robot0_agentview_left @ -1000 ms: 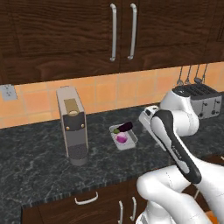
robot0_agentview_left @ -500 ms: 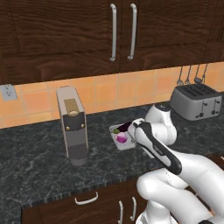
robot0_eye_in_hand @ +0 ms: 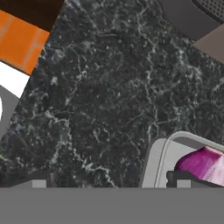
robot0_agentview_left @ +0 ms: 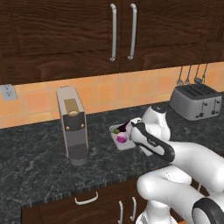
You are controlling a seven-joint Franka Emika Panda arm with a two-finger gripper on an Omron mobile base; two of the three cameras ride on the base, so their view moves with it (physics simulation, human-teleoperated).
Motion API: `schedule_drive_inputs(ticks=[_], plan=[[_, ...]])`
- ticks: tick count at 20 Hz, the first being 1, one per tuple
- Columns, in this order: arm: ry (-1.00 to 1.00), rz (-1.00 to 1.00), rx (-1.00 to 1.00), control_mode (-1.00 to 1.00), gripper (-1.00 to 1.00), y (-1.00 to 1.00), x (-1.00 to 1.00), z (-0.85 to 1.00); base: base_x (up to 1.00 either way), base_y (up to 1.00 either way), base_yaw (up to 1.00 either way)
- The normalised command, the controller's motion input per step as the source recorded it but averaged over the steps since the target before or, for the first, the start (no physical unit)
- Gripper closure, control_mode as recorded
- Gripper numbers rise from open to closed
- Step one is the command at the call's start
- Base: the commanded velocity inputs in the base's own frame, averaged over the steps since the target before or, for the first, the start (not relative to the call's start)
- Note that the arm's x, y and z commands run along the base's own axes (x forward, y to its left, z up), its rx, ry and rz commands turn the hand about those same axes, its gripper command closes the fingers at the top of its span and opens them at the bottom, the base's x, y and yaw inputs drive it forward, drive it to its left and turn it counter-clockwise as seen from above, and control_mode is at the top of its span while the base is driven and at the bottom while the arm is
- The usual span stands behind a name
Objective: Take the meat container that has the fish and place it on the second highest rack of the freezer. Then take the vegetable container that has the eggplant and onion and place it on the highest rack of the freezer.
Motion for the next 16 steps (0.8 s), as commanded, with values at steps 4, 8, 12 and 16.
schedule_drive_inputs(ticks=[4,8,12,16], plan=[[0.0,0.0,0.0,-1.0,-1.0,0.0,0.42,-0.12,0.0,0.0,0.0],[0.0,0.0,0.0,-1.0,-1.0,0.0,0.38,-0.28,0.0,0.0,0.0],[0.0,0.0,0.0,-1.0,-1.0,0.0,0.29,-0.3,0.0,0.0,0.0],[0.0,0.0,0.0,-1.0,-1.0,0.0,0.27,-0.27,0.0,0.0,0.0]])
